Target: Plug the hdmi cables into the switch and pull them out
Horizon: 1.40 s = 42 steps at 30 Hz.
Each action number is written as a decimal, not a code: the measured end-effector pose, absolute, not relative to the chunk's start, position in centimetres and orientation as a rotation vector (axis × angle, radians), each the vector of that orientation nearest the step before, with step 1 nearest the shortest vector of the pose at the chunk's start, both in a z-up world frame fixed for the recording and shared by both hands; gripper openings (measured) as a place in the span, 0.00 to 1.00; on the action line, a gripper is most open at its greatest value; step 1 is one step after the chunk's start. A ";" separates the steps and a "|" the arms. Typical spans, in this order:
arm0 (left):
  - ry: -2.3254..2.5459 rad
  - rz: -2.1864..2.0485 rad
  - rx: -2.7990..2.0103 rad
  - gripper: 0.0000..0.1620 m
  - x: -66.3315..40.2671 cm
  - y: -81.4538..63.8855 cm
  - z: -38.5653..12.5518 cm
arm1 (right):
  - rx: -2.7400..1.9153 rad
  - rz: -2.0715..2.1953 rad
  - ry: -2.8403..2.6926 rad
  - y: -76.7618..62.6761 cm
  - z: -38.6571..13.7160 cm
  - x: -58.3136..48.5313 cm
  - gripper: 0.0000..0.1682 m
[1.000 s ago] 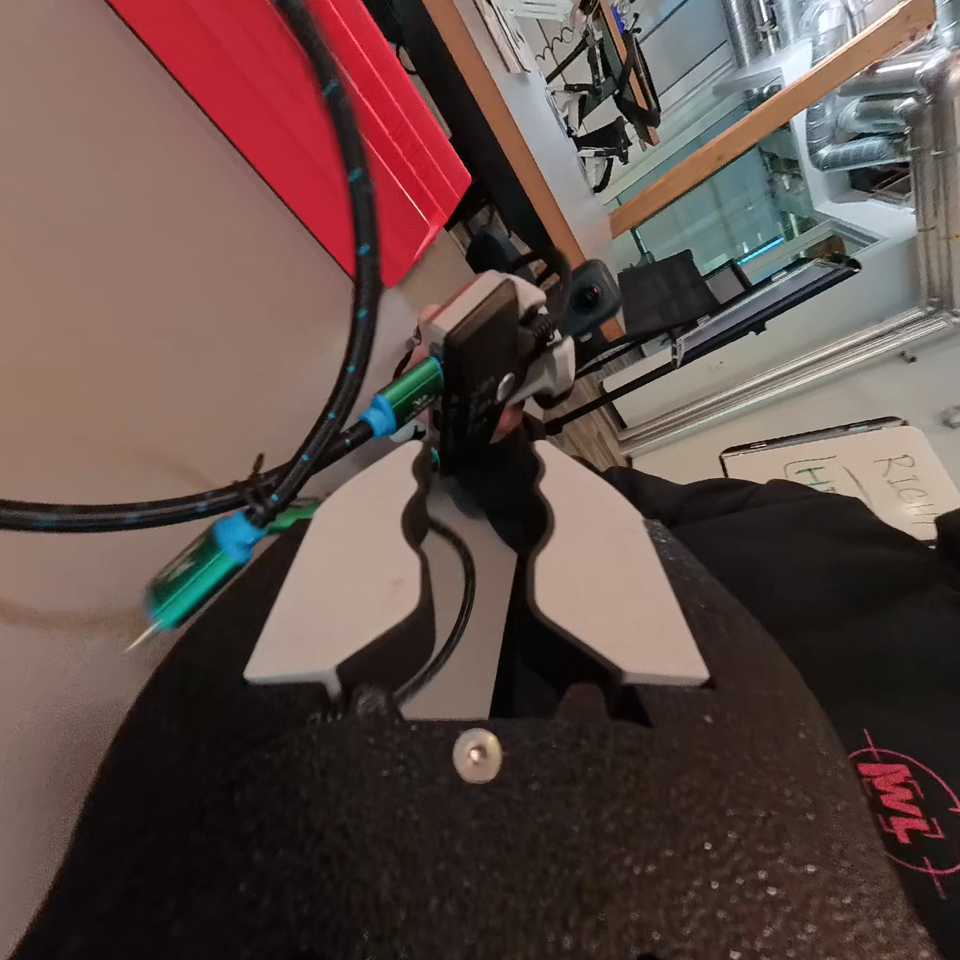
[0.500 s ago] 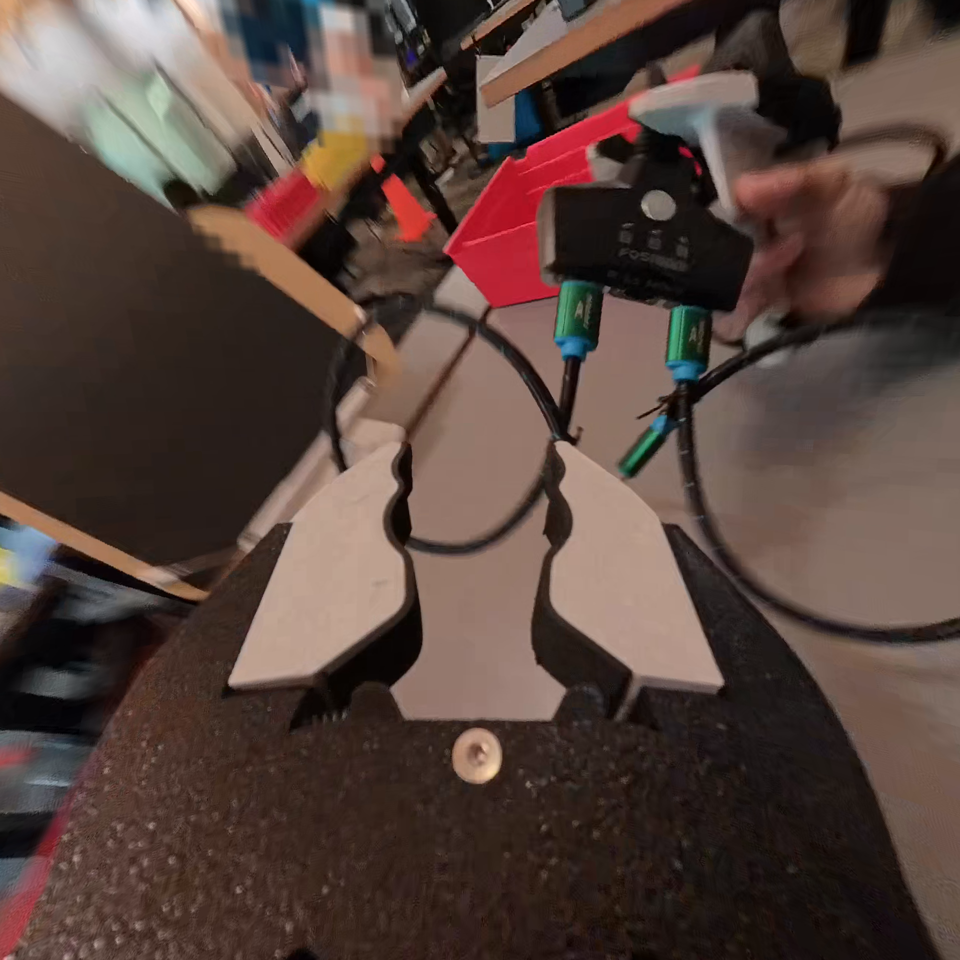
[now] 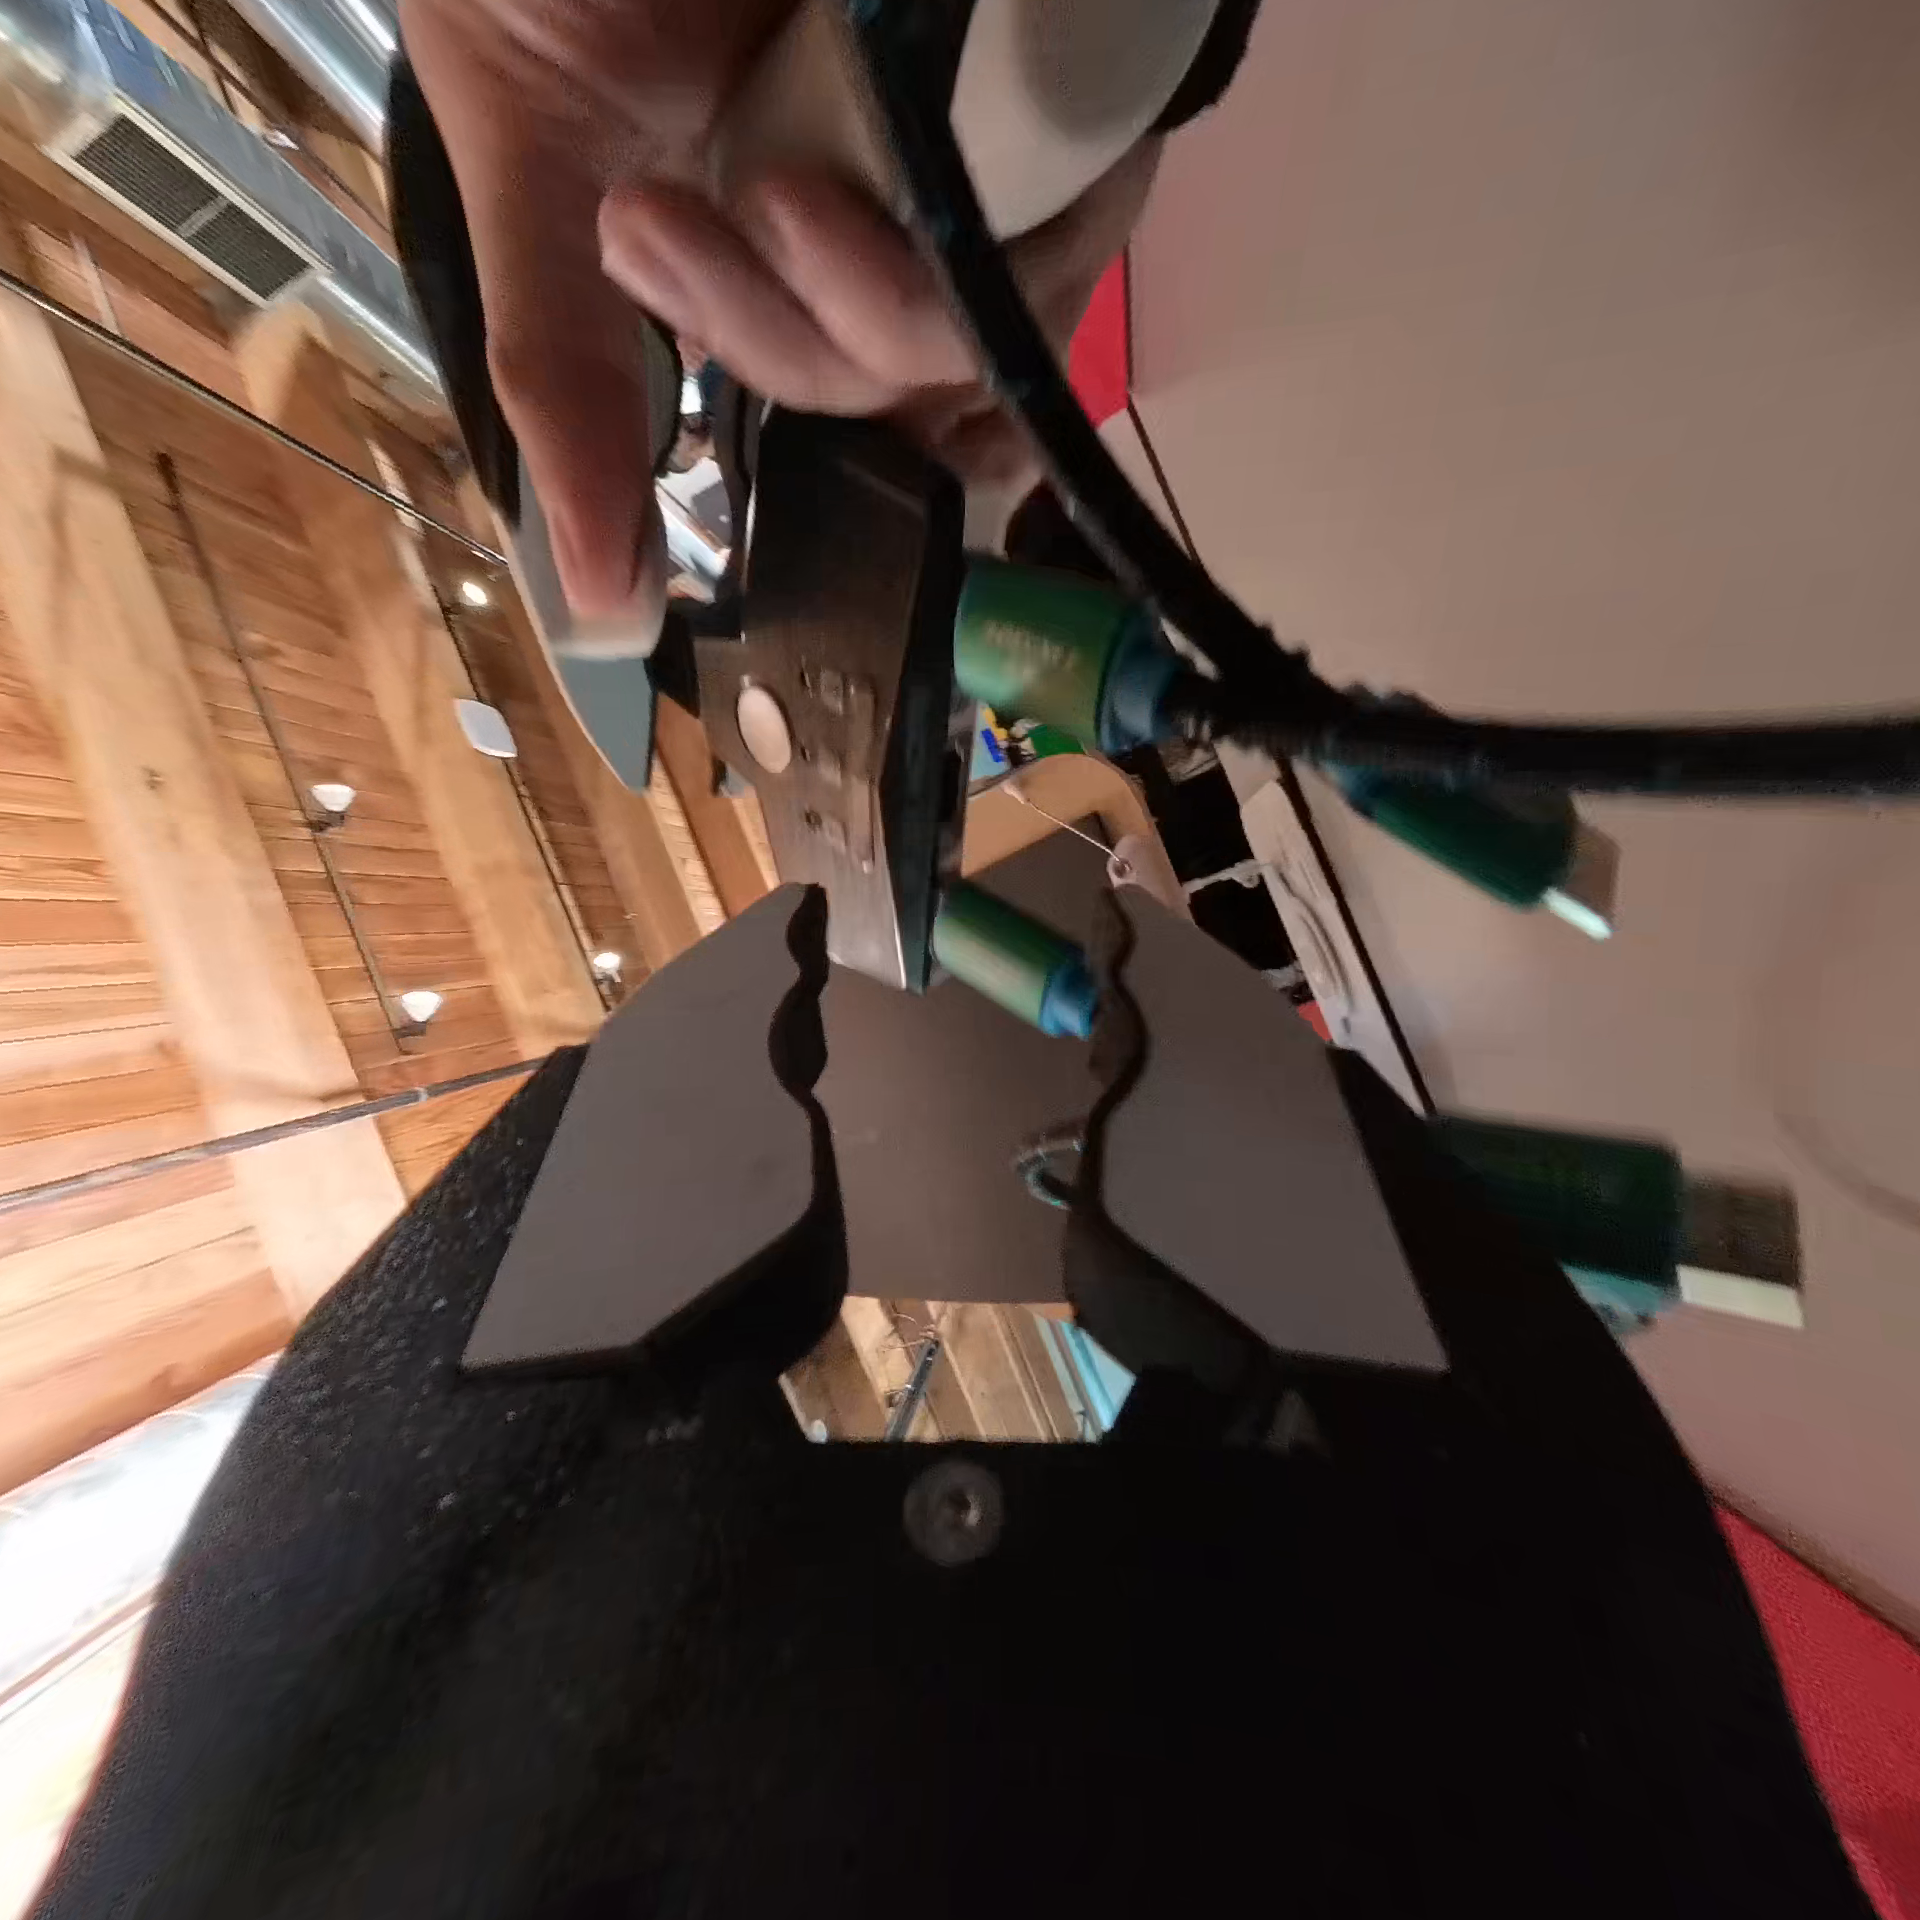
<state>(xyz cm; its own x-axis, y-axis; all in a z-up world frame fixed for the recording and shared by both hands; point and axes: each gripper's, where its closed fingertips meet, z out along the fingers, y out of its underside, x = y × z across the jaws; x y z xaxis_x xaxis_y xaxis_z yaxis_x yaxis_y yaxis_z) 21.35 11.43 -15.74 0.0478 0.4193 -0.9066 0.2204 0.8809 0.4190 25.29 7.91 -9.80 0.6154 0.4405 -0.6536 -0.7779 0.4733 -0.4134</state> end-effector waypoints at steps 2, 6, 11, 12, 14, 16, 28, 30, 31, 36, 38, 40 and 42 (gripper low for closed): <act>1.509 0.152 0.535 0.28 21.8 10.6 -16.0 | -0.738 0.816 0.568 8.2 -10.3 25.6 0.10; 1.445 0.184 0.557 0.25 22.0 9.0 -15.9 | -0.668 0.917 0.679 8.2 -11.2 26.6 0.10; 1.299 0.165 0.572 0.26 22.2 8.6 -15.0 | -0.595 0.965 0.751 7.7 -11.7 27.6 0.11; 1.289 0.158 0.574 0.26 22.2 8.7 -15.1 | -0.605 0.962 0.761 7.8 -11.8 27.6 0.11; 1.282 0.162 0.598 0.22 22.4 8.8 -15.6 | -0.614 0.967 0.785 7.8 -12.1 27.9 0.11; 1.269 0.189 0.633 0.19 22.3 8.8 -15.9 | -0.628 0.968 0.800 7.9 -12.2 27.9 0.10; 1.478 0.041 0.584 0.19 22.3 8.5 -16.2 | -0.597 1.007 0.861 7.4 -12.8 29.0 0.11; 1.514 0.036 0.641 0.18 22.1 8.5 -16.7 | -0.608 1.012 0.884 7.7 -13.1 28.9 0.10; 1.539 0.019 0.653 0.20 21.9 8.5 -16.9 | -0.603 1.011 0.889 7.5 -13.2 29.1 0.10; 1.616 -0.082 0.597 0.31 21.1 8.6 -16.4 | -0.574 0.983 0.908 6.5 -13.1 30.1 0.10; 1.620 -0.080 0.604 0.32 21.3 8.5 -16.6 | -0.580 0.987 0.920 6.9 -13.4 29.9 0.10; 1.612 -0.056 0.614 0.30 21.7 8.6 -16.9 | -0.592 1.007 0.928 7.4 -13.6 29.5 0.10; 1.618 -0.036 0.611 0.30 22.1 8.9 -17.1 | -0.605 1.007 0.938 7.7 -13.9 29.3 0.10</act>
<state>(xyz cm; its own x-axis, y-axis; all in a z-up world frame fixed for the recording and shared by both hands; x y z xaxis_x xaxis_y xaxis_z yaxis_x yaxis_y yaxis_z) 22.08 8.86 -17.13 -0.0141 0.3620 -0.9321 0.4035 0.8549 0.3259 29.34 7.69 -13.94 0.2183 0.4342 -0.8740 -0.9027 0.4301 -0.0117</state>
